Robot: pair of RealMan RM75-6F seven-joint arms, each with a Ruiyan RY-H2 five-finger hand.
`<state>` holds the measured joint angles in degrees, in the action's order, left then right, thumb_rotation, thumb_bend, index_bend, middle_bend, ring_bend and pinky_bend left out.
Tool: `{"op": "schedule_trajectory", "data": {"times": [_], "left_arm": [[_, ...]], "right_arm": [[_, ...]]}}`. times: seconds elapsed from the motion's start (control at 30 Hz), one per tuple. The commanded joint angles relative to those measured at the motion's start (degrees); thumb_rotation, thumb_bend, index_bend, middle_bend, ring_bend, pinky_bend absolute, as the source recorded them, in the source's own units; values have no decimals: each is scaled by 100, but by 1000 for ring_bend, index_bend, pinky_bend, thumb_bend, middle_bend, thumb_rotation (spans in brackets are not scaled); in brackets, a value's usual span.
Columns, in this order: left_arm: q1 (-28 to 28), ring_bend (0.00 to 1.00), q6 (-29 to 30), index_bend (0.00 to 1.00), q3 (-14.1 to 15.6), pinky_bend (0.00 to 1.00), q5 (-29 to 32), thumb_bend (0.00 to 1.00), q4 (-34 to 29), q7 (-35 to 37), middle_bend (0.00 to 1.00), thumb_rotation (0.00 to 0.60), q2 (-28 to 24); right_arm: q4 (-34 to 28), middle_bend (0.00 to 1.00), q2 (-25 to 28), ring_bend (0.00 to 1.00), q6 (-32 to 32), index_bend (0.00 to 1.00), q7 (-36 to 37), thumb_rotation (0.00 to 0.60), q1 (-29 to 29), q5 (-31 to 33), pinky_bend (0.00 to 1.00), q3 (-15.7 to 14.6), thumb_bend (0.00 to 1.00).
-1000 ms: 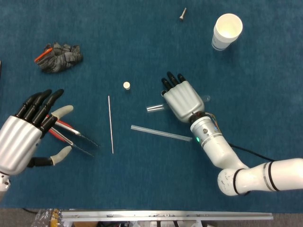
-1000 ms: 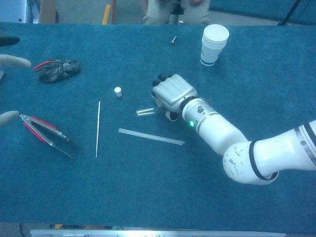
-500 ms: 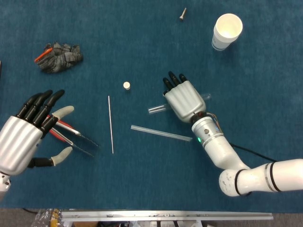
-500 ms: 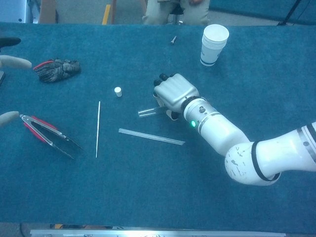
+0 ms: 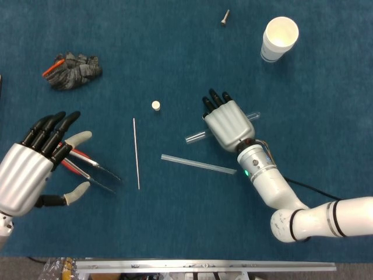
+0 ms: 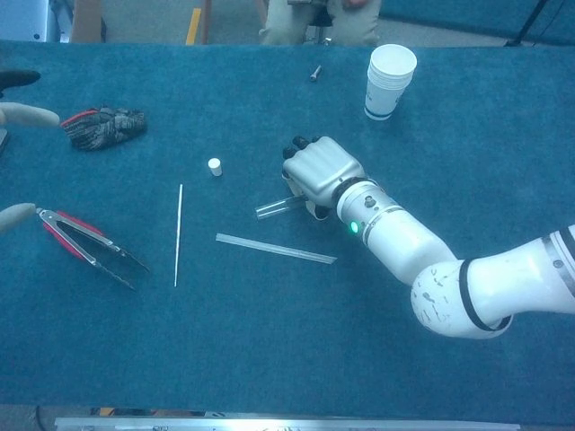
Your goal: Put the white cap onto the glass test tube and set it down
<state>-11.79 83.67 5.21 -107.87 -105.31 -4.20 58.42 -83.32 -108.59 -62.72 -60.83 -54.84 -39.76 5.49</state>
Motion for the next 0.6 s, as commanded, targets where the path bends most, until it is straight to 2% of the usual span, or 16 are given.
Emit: {"op": "schedule_trajectory", "data": {"times": [0.03, 0.43, 0.6], "left_arm": [[-1, 0, -1, 168, -2, 6, 3, 260, 4, 4, 0, 324, 2], [-5, 0, -26, 168, 3, 3, 14, 260, 14, 8, 0, 319, 14], [-22, 0, -55, 168, -4, 0, 23, 260, 9, 2, 0, 317, 21]], "right_arm": [[12, 144, -6, 9, -1, 463, 2, 600, 2, -13, 182, 7, 322], [118, 144, -68, 9, 5, 463, 27, 600, 42, -100, 198, 5, 327], [128, 153, -46, 14, -22, 486, 124, 600, 84, -216, 222, 28, 378]]}}
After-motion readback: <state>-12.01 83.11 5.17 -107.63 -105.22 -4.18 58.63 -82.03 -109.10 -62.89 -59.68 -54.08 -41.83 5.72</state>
